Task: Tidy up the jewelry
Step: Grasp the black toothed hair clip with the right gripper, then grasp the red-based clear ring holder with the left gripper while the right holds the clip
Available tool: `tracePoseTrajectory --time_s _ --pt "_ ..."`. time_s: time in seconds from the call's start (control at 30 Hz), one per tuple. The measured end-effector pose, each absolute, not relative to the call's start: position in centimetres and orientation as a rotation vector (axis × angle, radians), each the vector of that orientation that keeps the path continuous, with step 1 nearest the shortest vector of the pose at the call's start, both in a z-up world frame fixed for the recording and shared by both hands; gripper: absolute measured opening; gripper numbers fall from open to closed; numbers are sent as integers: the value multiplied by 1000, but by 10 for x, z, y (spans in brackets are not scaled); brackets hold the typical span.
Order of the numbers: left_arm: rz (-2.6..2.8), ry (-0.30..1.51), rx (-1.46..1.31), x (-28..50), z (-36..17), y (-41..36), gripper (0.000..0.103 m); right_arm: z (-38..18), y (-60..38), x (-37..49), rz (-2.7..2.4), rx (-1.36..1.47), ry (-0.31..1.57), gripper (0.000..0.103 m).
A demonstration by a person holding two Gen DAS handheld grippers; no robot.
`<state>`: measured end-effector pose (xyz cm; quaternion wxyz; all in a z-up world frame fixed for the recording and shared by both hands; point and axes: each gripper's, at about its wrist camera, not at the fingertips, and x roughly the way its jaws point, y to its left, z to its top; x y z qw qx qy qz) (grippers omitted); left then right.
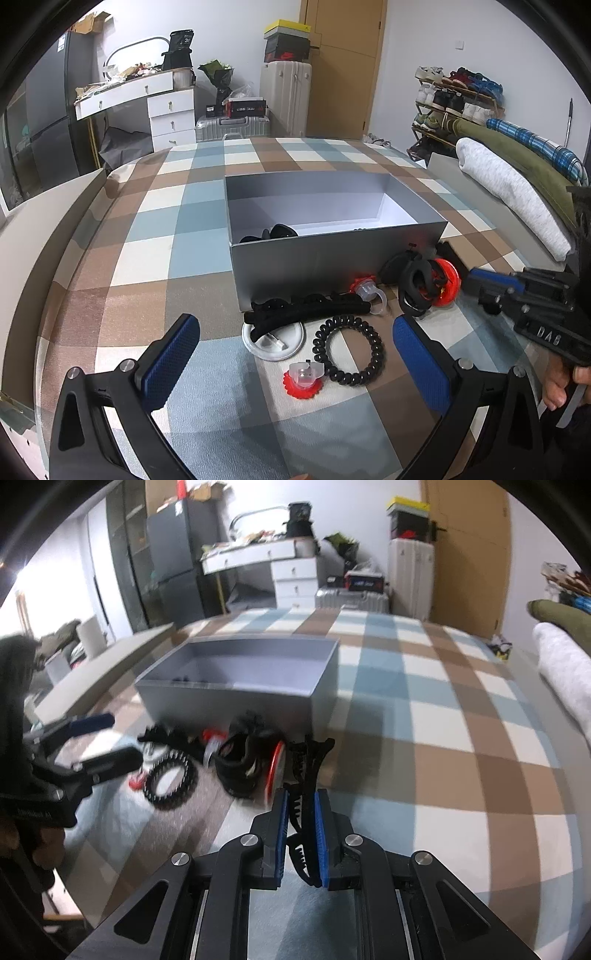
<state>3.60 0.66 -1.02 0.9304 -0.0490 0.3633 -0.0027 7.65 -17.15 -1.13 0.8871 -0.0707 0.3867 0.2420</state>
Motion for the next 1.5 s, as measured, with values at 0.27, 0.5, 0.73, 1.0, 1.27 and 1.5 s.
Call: tracePoseTrajectory --time_s 0.27,0.5,0.73,1.0,1.27,1.5 --pt "-50 774 -75 36 -13 -1 102 7 -185 75 512 -44 704 13" --pt "-105 823 -30 36 -15 -10 102 14 -184 68 550 -17 654 13" --pt "-79 839 -38 26 -17 0 101 12 -181 66 565 -21 656 13" --pt "-77 851 -53 24 -20 4 71 11 -177 63 584 -27 657 13" --pt "-105 862 -57 25 -21 4 33 11 -178 64 585 -21 655 13" --pt "-113 863 -74 24 -21 7 14 12 -177 63 590 -25 655 13"
